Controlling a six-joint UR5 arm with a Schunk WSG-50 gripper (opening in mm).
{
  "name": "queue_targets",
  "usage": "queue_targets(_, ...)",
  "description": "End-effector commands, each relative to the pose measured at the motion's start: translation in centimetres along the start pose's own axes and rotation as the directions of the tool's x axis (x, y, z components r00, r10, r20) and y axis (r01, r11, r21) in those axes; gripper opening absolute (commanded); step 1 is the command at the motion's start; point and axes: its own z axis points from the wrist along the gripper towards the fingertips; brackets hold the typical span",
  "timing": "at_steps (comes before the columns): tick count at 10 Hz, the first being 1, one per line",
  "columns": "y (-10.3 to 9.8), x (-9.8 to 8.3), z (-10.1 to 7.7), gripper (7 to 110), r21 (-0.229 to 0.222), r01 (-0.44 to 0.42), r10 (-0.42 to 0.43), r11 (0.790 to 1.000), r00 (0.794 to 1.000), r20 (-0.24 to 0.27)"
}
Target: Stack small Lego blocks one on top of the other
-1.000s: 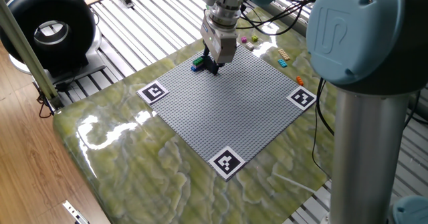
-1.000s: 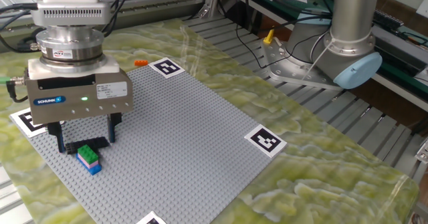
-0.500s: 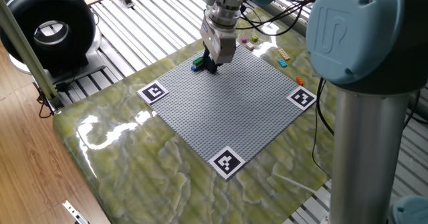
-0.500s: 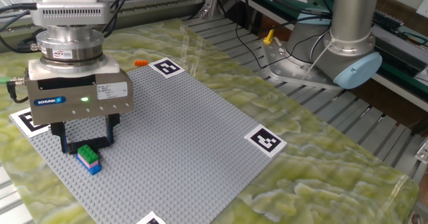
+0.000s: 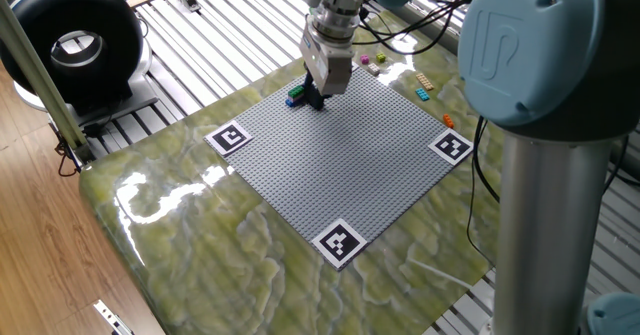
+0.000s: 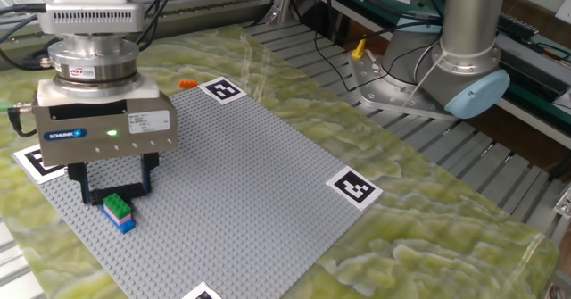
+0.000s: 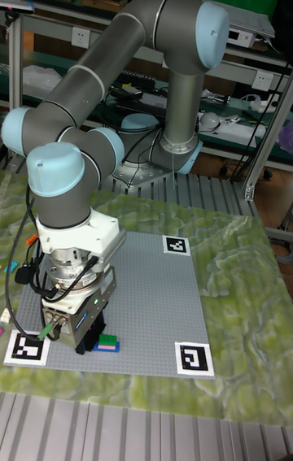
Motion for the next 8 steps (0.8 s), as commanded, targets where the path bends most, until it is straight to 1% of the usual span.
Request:
queue_targets(1, 0.0, 0.0, -0.2, 7, -0.003, -0.03, 0.03, 1.0, 1.0, 0.004)
queue_targets(2, 0.2, -0.1, -0.3, 7, -0.008, -0.03, 0.03, 1.0, 0.999, 0.009)
queue_targets(5, 0.9, 0.3, -0.8, 7, -0.042, -0.038, 0.038, 0.998, 0.999, 0.001)
queue_targets(6, 0.8, 0.4, -0.9, 7, -0.042, -0.048, 0.048, 0.998, 0.999, 0.001)
queue_targets(8, 0.0, 0.6, -1.7, 7, 0.001, -0.111, 0.111, 0.994, 0.994, -0.026)
